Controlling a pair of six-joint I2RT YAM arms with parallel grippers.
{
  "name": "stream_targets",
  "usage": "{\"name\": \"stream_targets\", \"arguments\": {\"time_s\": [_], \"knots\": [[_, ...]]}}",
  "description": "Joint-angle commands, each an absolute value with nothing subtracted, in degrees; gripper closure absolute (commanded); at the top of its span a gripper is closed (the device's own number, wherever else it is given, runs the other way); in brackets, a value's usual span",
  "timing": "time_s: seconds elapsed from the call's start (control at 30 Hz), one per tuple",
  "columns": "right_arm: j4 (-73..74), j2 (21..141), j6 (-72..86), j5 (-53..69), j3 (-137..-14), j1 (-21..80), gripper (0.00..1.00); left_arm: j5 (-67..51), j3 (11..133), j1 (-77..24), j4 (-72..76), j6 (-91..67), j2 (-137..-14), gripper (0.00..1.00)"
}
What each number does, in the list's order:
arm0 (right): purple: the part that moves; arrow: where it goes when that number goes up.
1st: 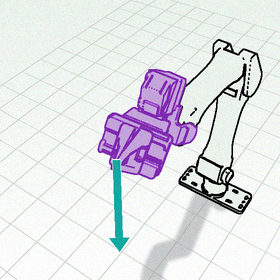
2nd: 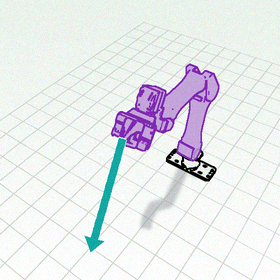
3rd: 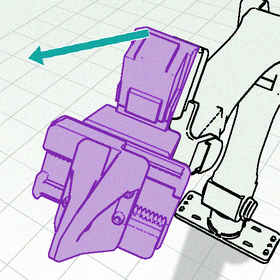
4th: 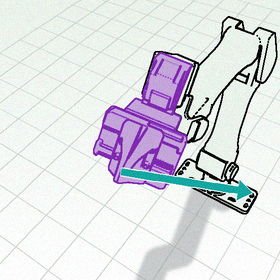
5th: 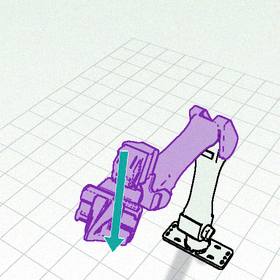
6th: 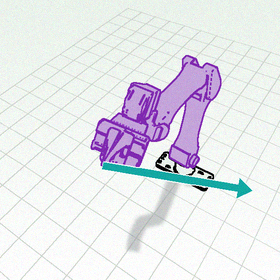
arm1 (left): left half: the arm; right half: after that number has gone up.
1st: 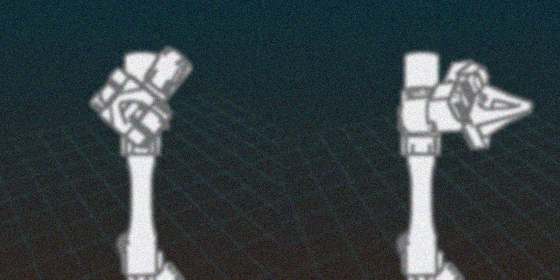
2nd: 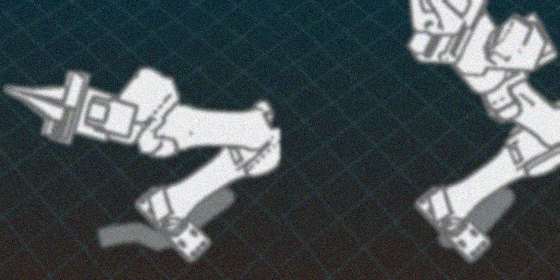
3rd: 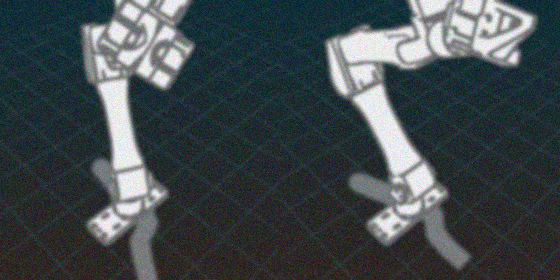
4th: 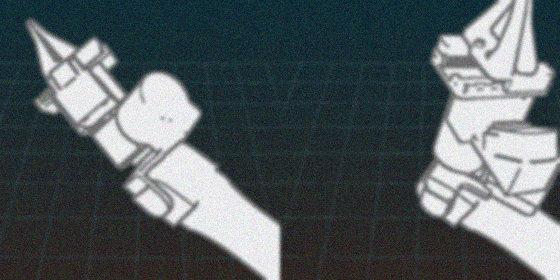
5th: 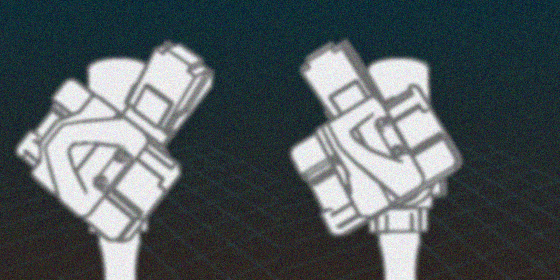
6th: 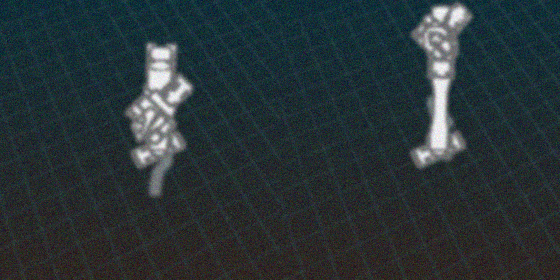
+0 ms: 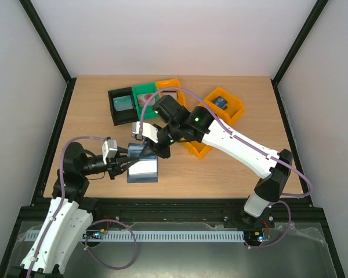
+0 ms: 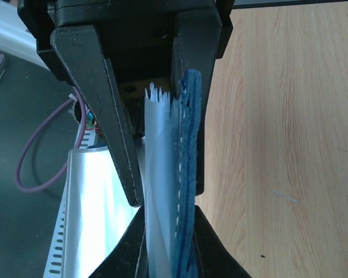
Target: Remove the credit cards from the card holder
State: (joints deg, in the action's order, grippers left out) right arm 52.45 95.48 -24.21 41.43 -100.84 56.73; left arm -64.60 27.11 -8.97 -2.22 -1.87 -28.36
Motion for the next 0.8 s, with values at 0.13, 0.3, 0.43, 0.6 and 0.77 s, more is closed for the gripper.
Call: {"name": "stream_targets", "arguments": {"time_s": [0.13,0.3,0.43,0.6,0.77], "knots": [[53.2,94.5,-27.2,44.0,-101.6,57.2,0.98,-67.5,26.1,-11.9,6.0,-5.9,-27.4,0.77],[55.7,95.6,-28.4,43.9,-103.4,57.2,0.98,-67.7,26.9,-11.8,2.9,-4.1,-27.2,0.86],[54.9,95.1,-27.5,42.9,-103.6,57.1,0.91,-66.8,26.9,-11.7,3.3,-5.1,-26.8,0.98],[39.1,87.3,-19.6,37.7,-93.8,54.5,0.53,-57.2,21.8,-9.9,19.2,-23.5,-23.0,0.98],[13.5,76.8,-1.1,38.6,-80.1,43.3,0.34,-50.1,17.5,-5.0,32.6,-42.8,-20.5,0.98]]}}
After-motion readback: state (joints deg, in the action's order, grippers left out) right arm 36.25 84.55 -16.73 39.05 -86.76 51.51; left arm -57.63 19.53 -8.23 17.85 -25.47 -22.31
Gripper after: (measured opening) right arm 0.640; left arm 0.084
